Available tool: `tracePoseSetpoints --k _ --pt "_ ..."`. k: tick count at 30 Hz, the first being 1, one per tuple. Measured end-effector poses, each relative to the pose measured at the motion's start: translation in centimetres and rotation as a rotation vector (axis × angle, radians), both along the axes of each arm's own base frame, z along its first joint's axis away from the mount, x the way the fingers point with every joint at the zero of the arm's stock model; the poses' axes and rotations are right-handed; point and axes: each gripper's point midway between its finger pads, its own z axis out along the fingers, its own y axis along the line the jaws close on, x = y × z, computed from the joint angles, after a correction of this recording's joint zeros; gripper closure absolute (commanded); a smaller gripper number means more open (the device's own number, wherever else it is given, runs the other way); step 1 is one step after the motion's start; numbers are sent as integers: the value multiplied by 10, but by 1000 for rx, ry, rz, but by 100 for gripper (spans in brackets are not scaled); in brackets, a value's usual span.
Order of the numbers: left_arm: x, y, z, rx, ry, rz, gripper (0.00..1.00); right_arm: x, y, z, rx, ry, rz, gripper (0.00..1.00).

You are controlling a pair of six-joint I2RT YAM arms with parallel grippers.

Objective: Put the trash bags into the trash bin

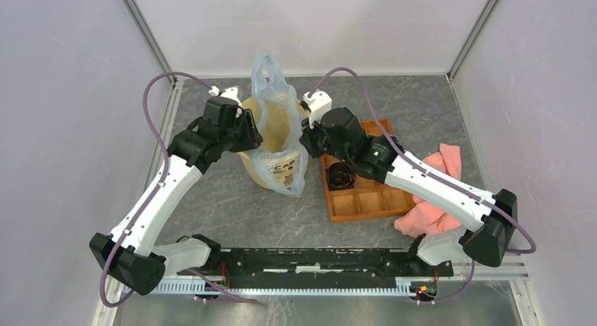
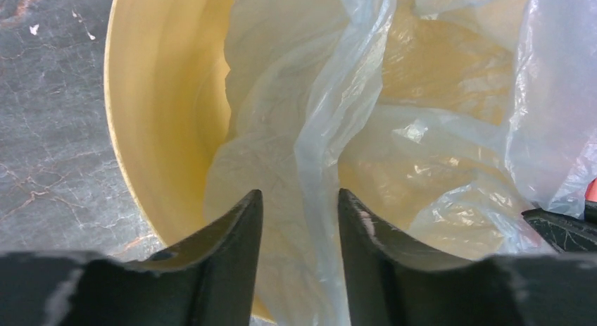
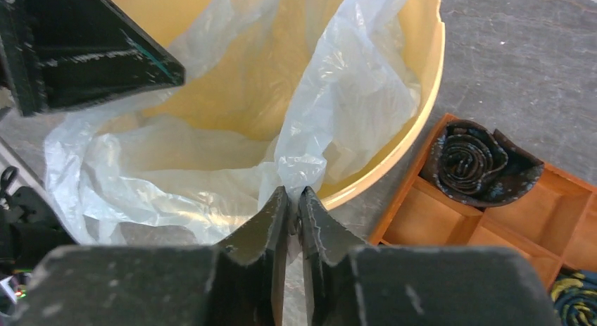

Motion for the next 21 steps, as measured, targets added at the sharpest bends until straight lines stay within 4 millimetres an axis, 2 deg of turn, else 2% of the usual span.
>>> tracePoseSetpoints --k 1,4,8,11,14,17,21 --pt "0 0 -1 2 3 0 60 0 -2 -2 -6 0 -7 91" --pt "-2 2 -2 9 10 4 80 3 -7 -5 -17 -6 -32 99" --pt "-6 9 2 22 -3 26 96 6 -16 0 -16 -31 -77 98" --pt "-11 22 16 33 -55 69 98 6 -25 6 -9 -52 -109 90" --pt "-20 37 33 34 -120 111 98 6 -34 8 -3 -68 -137 90" --pt "-35 50 44 14 -178 145 98 5 -42 -2 -12 -71 -159 90" --pt "-56 65 44 -29 -226 197 98 4 -51 -18 -42 -61 -181 89"
